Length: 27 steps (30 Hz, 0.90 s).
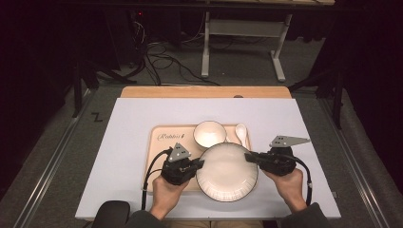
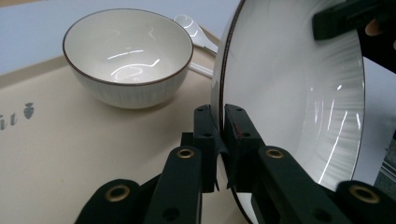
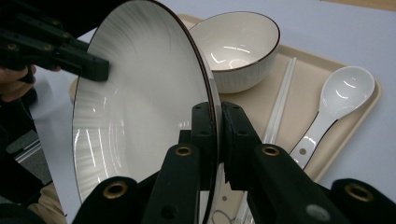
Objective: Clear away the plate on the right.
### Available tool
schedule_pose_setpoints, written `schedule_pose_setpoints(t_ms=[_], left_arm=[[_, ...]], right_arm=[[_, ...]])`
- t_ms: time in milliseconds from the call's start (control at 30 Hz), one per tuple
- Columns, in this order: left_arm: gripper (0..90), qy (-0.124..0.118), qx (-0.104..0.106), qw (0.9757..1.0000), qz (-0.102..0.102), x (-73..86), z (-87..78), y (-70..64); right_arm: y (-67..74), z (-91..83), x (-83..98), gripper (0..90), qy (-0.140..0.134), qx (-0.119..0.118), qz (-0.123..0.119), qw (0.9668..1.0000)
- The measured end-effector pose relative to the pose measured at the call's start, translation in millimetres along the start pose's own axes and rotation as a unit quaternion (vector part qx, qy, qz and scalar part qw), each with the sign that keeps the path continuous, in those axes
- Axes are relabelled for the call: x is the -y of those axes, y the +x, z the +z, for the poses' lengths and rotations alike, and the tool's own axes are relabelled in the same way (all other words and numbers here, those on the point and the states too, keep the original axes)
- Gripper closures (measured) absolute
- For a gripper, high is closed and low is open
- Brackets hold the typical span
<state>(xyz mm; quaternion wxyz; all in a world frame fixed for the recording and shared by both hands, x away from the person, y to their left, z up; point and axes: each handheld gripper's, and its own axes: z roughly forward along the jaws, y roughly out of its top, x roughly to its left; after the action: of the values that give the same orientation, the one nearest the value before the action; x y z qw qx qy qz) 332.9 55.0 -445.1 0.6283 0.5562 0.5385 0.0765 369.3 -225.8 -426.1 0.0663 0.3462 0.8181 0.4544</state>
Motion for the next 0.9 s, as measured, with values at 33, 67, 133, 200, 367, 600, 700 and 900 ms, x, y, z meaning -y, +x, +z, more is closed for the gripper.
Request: schedule_pose_setpoints(t_ms=[33, 67, 133, 200, 367, 600, 700, 900], left_arm=[[85.7, -0.001, 0.001, 1.0000, -0.002, -1.4, 0.4, 0.3], [86.2, -0.002, 0.002, 1.0000, -0.004, -2.8, 1.1, 0.4], [86.6, -0.004, 0.004, 1.0000, 0.007, -3.5, 2.6, -1.2], [86.7, -0.004, 0.009, 0.9999, 0.013, -4.1, 3.4, -3.3], [86.8, 0.002, 0.025, 0.9994, 0.023, -7.5, 7.7, -9.8], [86.8, 0.008, 0.044, 0.9987, 0.025, -12.5, 15.6, -12.9], [86.8, 0.007, 0.049, 0.9985, 0.024, -16.3, 17.9, -12.8], [86.8, 0.007, 0.060, 0.9979, 0.021, -22.6, 21.4, -14.1]], right_arm=[[1.2, 0.1, 1.4, 85.3, 0.003, 0.001, 0.001, 1.0000], [2.0, 0.3, 2.2, 85.2, 0.005, 0.003, -0.001, 1.0000], [4.4, 0.2, 4.6, 85.2, 0.009, 0.011, -0.003, 0.9999], [4.5, -1.7, 7.5, 85.2, 0.007, 0.015, 0.004, 0.9999], [5.5, -10.1, 13.7, 84.1, -0.002, 0.022, 0.013, 0.9997], [3.7, -27.8, 22.8, 60.8, -0.013, 0.042, 0.037, 0.9984], [2.6, -37.6, 28.1, 52.7, -0.021, 0.055, 0.043, 0.9973], [-3.0, -65.7, 42.8, 43.5, -0.056, 0.080, 0.051, 0.9939]])
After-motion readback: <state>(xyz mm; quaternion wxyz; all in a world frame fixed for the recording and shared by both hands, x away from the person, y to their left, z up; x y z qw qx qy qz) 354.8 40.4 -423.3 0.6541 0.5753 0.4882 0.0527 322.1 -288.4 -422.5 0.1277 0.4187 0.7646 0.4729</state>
